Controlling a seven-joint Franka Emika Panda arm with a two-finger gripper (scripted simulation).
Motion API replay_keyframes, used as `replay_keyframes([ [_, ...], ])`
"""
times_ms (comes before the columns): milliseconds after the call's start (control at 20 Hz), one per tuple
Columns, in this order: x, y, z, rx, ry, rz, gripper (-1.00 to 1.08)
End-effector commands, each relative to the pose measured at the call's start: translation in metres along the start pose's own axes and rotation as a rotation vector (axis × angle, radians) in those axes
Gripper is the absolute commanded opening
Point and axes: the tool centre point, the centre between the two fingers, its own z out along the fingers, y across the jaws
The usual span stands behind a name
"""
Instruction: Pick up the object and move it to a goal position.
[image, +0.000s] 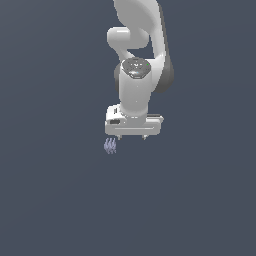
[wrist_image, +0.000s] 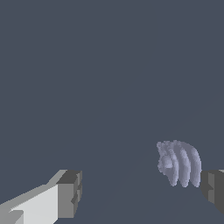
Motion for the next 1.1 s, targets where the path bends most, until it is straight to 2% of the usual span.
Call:
replay_keyframes([
  [0,0.000,0.000,0.000,0.000,0.000,0.000,1.00],
  [500,-0.002,0.029,-0.007,-0.027,-0.005,-0.001,1.00],
  [750,-0.003,0.030,-0.003,-0.024,-0.005,-0.003,1.00],
  [1050,-0.010,0.047,0.017,-0.015,-0.007,-0.016,1.00],
])
